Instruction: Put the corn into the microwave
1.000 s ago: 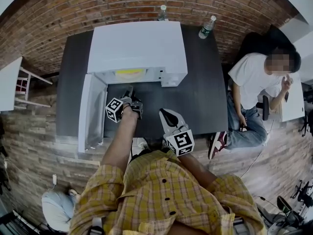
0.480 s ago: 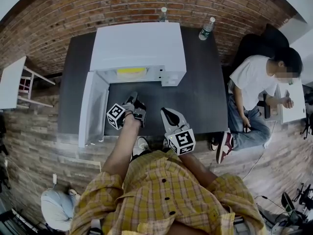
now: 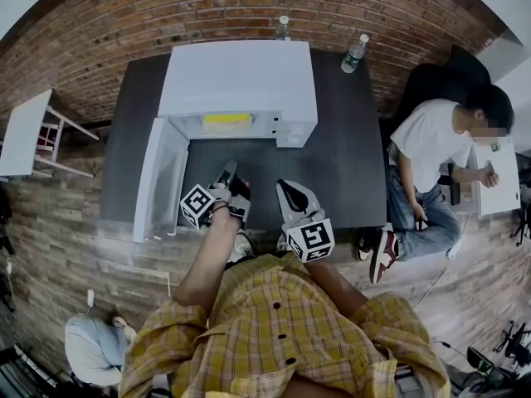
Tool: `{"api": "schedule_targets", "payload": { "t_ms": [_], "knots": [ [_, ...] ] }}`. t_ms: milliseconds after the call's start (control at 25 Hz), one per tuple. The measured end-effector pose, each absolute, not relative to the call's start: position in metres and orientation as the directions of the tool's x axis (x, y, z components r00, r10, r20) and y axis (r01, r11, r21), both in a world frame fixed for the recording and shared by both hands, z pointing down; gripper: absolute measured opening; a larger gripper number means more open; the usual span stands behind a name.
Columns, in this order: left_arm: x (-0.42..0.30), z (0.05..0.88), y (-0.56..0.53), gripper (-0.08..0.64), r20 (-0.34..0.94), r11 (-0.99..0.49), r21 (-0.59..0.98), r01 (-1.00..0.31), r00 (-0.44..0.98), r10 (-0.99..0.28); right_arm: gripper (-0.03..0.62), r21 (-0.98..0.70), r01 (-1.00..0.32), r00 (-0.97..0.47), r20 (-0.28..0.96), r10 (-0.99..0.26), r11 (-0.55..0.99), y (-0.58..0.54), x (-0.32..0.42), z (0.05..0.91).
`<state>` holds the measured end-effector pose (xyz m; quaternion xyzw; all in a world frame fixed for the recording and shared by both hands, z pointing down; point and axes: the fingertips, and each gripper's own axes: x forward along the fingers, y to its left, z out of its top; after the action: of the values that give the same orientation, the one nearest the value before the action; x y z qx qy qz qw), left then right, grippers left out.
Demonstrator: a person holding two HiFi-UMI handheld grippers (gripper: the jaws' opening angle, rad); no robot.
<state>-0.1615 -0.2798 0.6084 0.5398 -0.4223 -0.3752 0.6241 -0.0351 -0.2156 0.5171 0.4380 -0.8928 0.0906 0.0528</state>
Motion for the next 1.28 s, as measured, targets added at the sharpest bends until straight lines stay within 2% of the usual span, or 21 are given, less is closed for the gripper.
{"api": "schedule_targets", "payload": {
  "t_ms": [280,520,720,920,1280],
  "knots": [
    [-0.149,0.576,-0.261,-0.003,0.056,0.043,0.998,-0.04,0.396,-0.917,0.005,-0.145,-0.784,-0.62,0.146,-0.771,0.603,-0.215,-0.034,0.509],
    [-0.145,0.553,-0.242,-0.004,0.042,-0.071,0.968,-0.24,0.434,-0.9,0.005,-0.154,-0.788,-0.614,0.14,-0.777,0.596,-0.215,-0.029,0.504],
    [-0.145,0.538,-0.234,-0.003,0.065,-0.143,0.9,-0.411,0.451,-0.89,0.005,-0.149,-0.787,-0.615,0.133,-0.777,0.598,-0.214,-0.029,0.498],
    [-0.139,0.522,-0.228,-0.003,0.053,-0.222,0.823,-0.523,0.46,-0.886,0.005,-0.169,-0.773,-0.632,0.115,-0.766,0.612,-0.212,-0.032,0.494],
    [-0.13,0.506,-0.219,-0.003,0.101,-0.314,0.583,-0.749,0.45,-0.887,0.005,-0.181,-0.772,-0.632,0.116,-0.766,0.609,-0.214,-0.037,0.494]
  ]
}}
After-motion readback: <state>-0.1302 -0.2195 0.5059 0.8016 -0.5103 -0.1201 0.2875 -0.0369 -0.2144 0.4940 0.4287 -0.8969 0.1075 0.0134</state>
